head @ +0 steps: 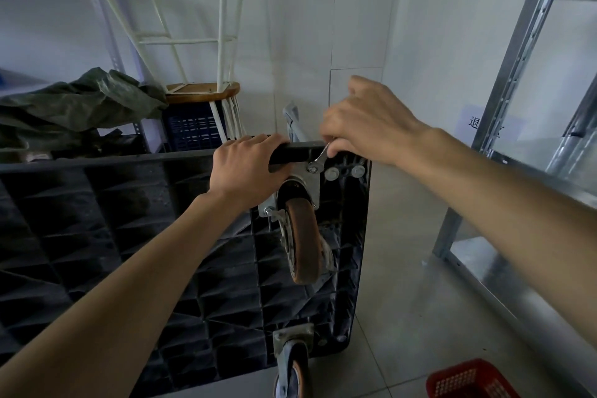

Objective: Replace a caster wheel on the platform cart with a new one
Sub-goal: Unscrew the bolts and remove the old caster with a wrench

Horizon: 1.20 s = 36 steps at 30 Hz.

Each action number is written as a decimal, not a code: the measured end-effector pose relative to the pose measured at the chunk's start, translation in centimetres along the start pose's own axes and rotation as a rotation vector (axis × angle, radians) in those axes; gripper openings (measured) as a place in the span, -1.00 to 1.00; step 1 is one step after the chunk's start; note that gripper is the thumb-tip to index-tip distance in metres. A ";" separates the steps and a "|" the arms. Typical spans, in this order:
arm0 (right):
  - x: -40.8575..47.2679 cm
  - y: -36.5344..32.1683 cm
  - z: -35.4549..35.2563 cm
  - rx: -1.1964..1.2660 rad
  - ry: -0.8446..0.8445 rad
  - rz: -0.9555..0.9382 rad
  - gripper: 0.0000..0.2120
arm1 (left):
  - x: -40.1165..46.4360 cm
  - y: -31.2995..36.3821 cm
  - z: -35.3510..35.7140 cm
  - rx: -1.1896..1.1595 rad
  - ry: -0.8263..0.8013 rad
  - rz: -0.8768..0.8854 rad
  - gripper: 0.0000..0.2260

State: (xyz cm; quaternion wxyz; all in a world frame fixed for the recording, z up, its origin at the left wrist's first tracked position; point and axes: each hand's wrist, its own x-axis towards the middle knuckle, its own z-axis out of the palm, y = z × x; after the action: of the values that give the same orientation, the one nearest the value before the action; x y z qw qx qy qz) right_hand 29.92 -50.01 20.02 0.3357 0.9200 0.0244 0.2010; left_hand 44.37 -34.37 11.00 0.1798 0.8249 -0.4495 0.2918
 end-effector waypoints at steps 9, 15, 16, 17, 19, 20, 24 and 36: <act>-4.9 -0.5 4.9 0.537 0.286 0.366 -0.79 | 0.0 0.0 -0.2 -0.005 -0.014 0.006 -0.59; -7.3 -4.4 9.3 0.989 0.278 0.784 -0.74 | 1.3 -0.3 -0.8 -0.013 -0.122 0.014 -0.63; -7.2 -4.6 9.5 0.983 0.297 0.796 -0.74 | 1.7 -0.4 -1.0 -0.005 -0.158 0.026 -0.64; -7.1 -4.7 9.6 0.960 0.312 0.803 -0.75 | 2.0 -0.4 -1.1 0.015 -0.189 0.055 -0.65; -6.8 -4.5 9.5 0.892 0.324 0.794 -0.75 | 2.5 -0.1 -1.1 0.043 -0.245 0.132 -0.67; -6.7 -4.4 9.4 0.864 0.326 0.787 -0.74 | 2.8 0.1 -1.0 0.024 -0.273 0.152 -0.67; -6.9 -4.0 9.5 0.812 0.318 0.771 -0.72 | 4.8 0.6 -1.3 -0.202 -0.437 0.150 -0.61; -6.3 -5.3 9.4 0.819 0.394 0.817 -0.75 | 6.1 -0.1 0.0 -0.270 -0.515 0.190 -0.51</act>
State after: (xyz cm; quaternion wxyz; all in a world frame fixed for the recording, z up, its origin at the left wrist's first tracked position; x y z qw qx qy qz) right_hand 28.22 -52.78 7.94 -0.1605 0.8548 -0.1935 0.4540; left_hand 47.00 -38.19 14.95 0.1397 0.7948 -0.5900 0.0261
